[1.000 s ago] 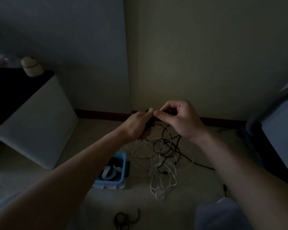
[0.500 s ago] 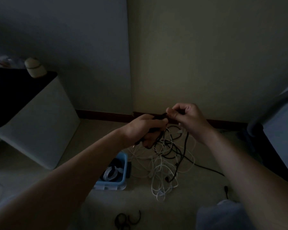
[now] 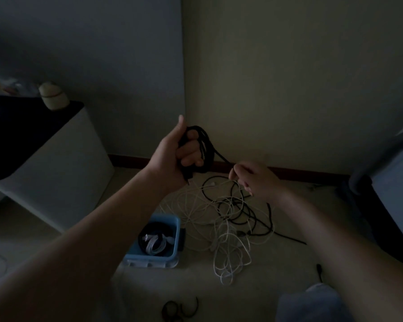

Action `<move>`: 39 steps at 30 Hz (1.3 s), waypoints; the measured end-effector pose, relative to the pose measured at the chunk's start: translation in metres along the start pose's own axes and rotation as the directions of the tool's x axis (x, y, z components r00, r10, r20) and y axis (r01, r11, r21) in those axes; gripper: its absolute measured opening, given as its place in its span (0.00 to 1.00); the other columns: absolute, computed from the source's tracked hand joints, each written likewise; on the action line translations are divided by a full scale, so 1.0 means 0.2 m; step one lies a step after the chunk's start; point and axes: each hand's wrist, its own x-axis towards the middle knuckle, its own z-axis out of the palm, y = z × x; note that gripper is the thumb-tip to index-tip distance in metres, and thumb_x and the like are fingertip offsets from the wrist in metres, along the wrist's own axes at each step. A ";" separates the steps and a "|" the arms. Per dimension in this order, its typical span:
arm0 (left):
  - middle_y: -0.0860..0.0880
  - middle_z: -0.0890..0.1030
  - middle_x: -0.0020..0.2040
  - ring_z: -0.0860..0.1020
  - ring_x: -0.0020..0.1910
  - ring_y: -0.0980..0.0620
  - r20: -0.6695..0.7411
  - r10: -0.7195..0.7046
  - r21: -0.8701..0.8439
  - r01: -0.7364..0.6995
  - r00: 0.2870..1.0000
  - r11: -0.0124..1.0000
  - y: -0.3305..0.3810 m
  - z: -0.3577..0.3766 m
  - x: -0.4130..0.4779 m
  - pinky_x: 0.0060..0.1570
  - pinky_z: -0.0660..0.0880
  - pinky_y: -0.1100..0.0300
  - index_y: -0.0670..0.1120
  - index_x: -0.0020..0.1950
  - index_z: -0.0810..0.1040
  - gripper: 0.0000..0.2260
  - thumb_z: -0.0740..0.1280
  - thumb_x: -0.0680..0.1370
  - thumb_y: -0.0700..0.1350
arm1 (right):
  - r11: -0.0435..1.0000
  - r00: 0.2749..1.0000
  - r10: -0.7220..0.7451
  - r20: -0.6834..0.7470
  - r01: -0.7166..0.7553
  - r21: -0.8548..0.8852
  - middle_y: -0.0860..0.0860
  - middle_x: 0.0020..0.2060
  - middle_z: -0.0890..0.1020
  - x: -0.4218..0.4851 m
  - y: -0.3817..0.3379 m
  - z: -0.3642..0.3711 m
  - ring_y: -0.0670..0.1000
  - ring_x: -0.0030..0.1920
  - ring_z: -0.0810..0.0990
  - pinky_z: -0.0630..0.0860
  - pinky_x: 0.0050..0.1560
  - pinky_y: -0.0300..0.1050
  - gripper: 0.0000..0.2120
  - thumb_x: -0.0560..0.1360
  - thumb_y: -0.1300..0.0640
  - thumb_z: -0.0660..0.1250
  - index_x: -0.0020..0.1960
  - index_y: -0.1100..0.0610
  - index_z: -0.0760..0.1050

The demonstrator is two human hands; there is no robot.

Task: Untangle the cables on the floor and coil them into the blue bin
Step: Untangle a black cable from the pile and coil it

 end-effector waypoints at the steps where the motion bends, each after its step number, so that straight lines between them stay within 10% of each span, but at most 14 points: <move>1: 0.55 0.60 0.21 0.60 0.20 0.58 -0.044 0.026 -0.039 -0.027 0.999 0.999 0.01 -0.01 0.01 0.27 0.65 0.64 0.49 0.39 0.68 0.20 0.55 0.82 0.62 | 0.999 1.000 0.004 0.025 -0.002 -0.046 0.42 0.24 0.70 0.00 0.00 0.01 0.40 0.24 0.67 0.63 0.32 0.41 0.17 0.83 0.53 0.56 0.41 0.53 0.78; 10: 0.50 0.65 0.28 0.67 0.26 0.51 -0.402 0.168 -0.090 -0.222 0.900 0.971 0.11 -0.16 0.03 0.34 0.66 0.58 0.47 0.37 0.68 0.16 0.57 0.81 0.53 | 0.969 0.971 -0.017 0.238 0.075 -0.235 0.29 0.30 0.76 -0.09 -0.09 0.11 0.26 0.32 0.72 0.66 0.34 0.27 0.13 0.84 0.57 0.58 0.62 0.52 0.79; 16: 0.47 0.71 0.28 0.71 0.27 0.49 -0.423 0.275 0.261 -0.174 0.863 0.949 0.04 -0.14 0.07 0.31 0.71 0.58 0.45 0.38 0.69 0.17 0.57 0.85 0.50 | 0.981 0.970 -0.090 0.225 0.125 -0.148 0.43 0.47 0.86 -0.09 -0.16 0.17 0.43 0.49 0.83 0.77 0.51 0.46 0.09 0.80 0.52 0.66 0.56 0.45 0.83; 21: 0.48 0.74 0.30 0.73 0.32 0.47 -0.266 0.333 0.692 -0.061 0.905 0.719 -0.06 -0.12 0.07 0.41 0.72 0.50 0.45 0.39 0.69 0.16 0.58 0.84 0.51 | 0.955 0.958 -0.285 0.020 0.286 -0.075 0.40 0.31 0.82 -0.12 -0.26 0.14 0.39 0.34 0.79 0.70 0.34 0.32 0.07 0.77 0.55 0.71 0.40 0.49 0.83; 27: 0.42 0.78 0.35 0.77 0.36 0.42 -0.155 0.235 0.908 0.045 0.960 0.416 -0.16 -0.07 0.03 0.48 0.76 0.37 0.43 0.38 0.74 0.19 0.59 0.80 0.57 | 0.929 0.911 -0.368 -0.186 0.369 -0.029 0.50 0.27 0.78 -0.12 -0.27 0.04 0.44 0.28 0.74 0.69 0.30 0.41 0.11 0.74 0.53 0.75 0.36 0.56 0.80; 39: 0.45 0.65 0.26 0.62 0.21 0.49 0.074 -0.125 0.764 0.024 0.989 0.645 -0.22 0.07 0.00 0.23 0.60 0.61 0.39 0.43 0.73 0.29 0.52 0.79 0.66 | 0.942 0.830 -0.323 -0.455 0.326 -0.075 0.44 0.28 0.80 -0.10 -0.24 0.00 0.40 0.30 0.77 0.69 0.31 0.30 0.11 0.72 0.51 0.76 0.35 0.51 0.78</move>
